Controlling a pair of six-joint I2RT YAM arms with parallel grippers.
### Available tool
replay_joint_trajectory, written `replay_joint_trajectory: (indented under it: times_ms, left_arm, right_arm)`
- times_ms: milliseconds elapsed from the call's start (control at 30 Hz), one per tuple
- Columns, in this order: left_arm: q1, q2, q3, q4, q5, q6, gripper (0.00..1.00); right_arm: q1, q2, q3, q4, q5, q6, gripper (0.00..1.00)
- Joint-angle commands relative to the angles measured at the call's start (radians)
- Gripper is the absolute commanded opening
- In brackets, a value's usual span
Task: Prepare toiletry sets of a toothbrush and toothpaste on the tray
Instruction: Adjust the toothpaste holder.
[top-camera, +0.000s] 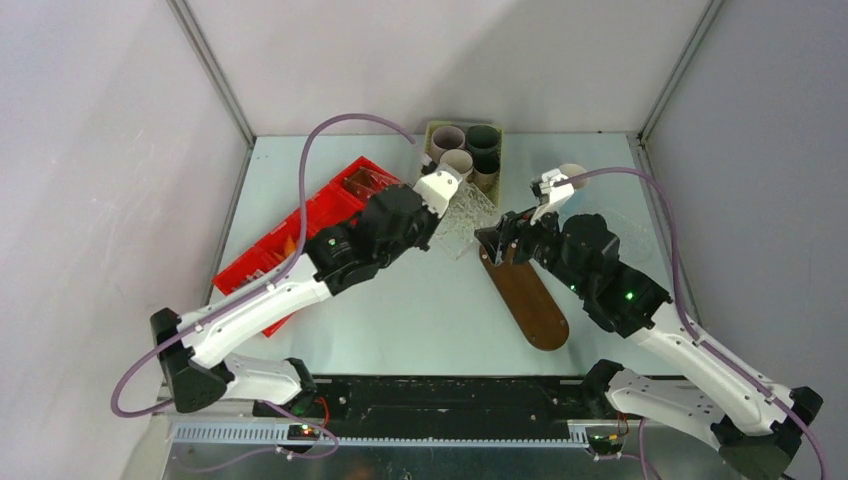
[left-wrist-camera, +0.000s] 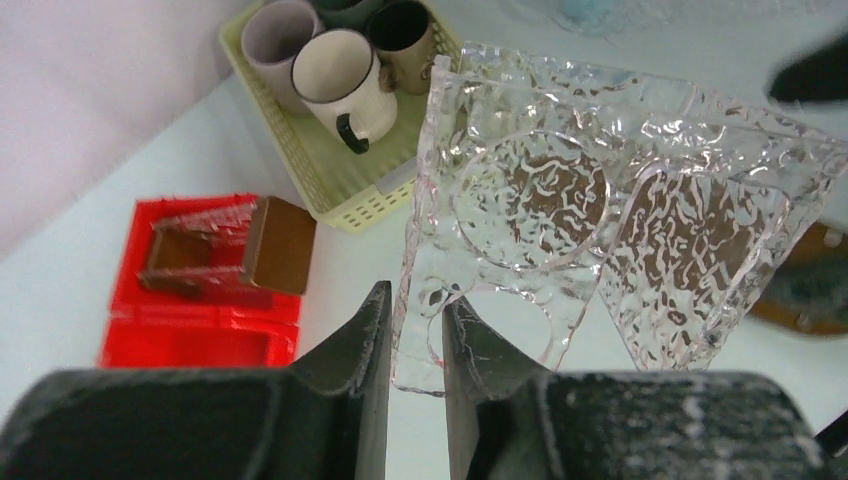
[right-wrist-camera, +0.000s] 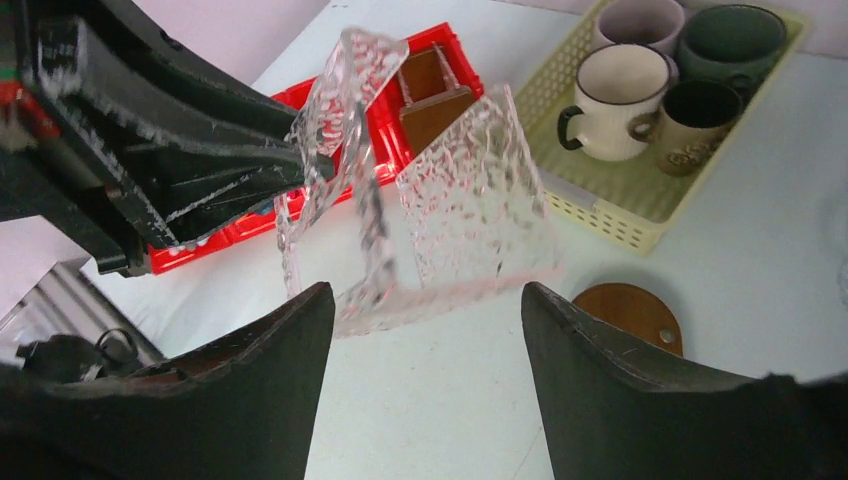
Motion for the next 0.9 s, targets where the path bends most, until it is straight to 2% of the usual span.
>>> replay_joint_trajectory:
  times_ms: [0, 133, 300, 533, 767, 867]
  left_arm:
    - [-0.001, 0.051, 0.101, 0.003, -0.173, -0.329, 0.0]
    - [-0.001, 0.108, 0.163, -0.057, -0.218, -0.502, 0.0]
    - [-0.037, 0.179, 0.226, -0.128, -0.292, -0.641, 0.0]
    - [-0.088, 0.239, 0.285, -0.175, -0.35, -0.7, 0.0]
    - [-0.119, 0.256, 0.281, -0.159, -0.368, -0.728, 0.0]
    - [-0.133, 0.253, 0.28, -0.152, -0.388, -0.736, 0.0]
  right_arm:
    - [0.075, 0.019, 0.034, -0.012, 0.265, 0.083, 0.72]
    - [0.132, 0.055, 0.034, -0.008, 0.38, 0.171, 0.73]
    - [0.162, 0.098, 0.033, 0.044, 0.464, 0.217, 0.73]
    - [0.159, 0.136, 0.041, 0.089, 0.597, 0.225, 0.66]
    - [0.125, 0.208, 0.096, 0.004, 0.633, 0.25, 0.6]
    - [0.11, 0.248, 0.115, -0.045, 0.642, 0.263, 0.54]
